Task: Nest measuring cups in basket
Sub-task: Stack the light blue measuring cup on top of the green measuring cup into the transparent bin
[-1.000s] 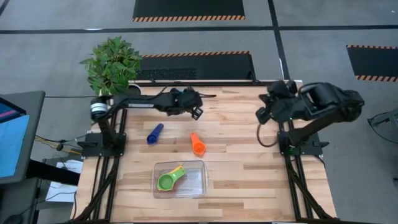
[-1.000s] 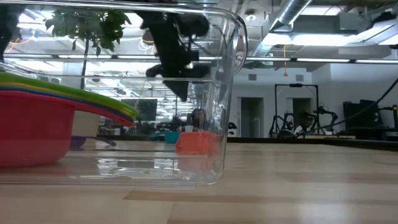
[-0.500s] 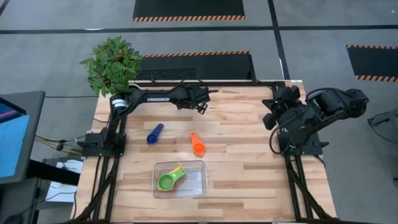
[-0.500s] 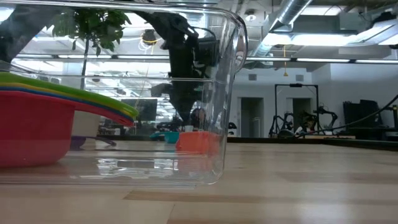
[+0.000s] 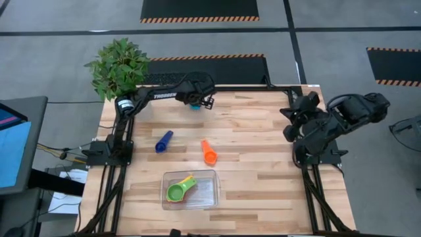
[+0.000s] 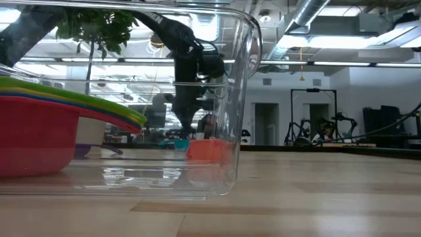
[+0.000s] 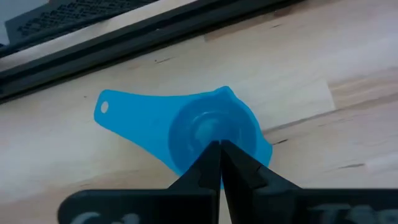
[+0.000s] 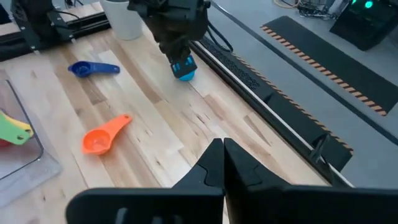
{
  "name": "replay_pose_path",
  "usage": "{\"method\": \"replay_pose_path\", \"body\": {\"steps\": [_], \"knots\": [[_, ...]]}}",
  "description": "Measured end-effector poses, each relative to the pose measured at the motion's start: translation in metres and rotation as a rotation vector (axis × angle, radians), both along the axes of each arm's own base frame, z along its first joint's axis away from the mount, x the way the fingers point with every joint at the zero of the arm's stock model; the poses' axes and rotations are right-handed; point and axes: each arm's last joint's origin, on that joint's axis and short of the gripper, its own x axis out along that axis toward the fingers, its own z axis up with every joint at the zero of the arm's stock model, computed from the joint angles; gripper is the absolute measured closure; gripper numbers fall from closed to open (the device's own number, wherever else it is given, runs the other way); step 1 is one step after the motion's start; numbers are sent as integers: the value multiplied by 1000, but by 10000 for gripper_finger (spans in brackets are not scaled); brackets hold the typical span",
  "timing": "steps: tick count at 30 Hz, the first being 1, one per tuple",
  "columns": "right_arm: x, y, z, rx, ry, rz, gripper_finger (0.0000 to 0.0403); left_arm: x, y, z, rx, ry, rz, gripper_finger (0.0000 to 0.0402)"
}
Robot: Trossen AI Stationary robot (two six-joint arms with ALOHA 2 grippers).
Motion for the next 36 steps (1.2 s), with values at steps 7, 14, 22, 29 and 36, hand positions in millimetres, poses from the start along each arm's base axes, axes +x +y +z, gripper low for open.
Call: {"method": "replay_pose_path", "body": {"steps": [7,14,22,29,36], "knots": [[-10,-4,3,6,-18,5,391,-3,8,-1,-37,-36,27,402],[-14,-6,4,4,-29,2,391,-13,23,-1,-84,-53,75,401],[-14,-6,4,-24,-18,7,390,-18,29,-3,-129,-51,25,402],[-14,-6,4,-23,-21,6,390,-25,27,-6,-161,31,8,401],[-14,-6,4,-24,-21,7,390,-13,21,-17,-171,14,-46,401]]}}
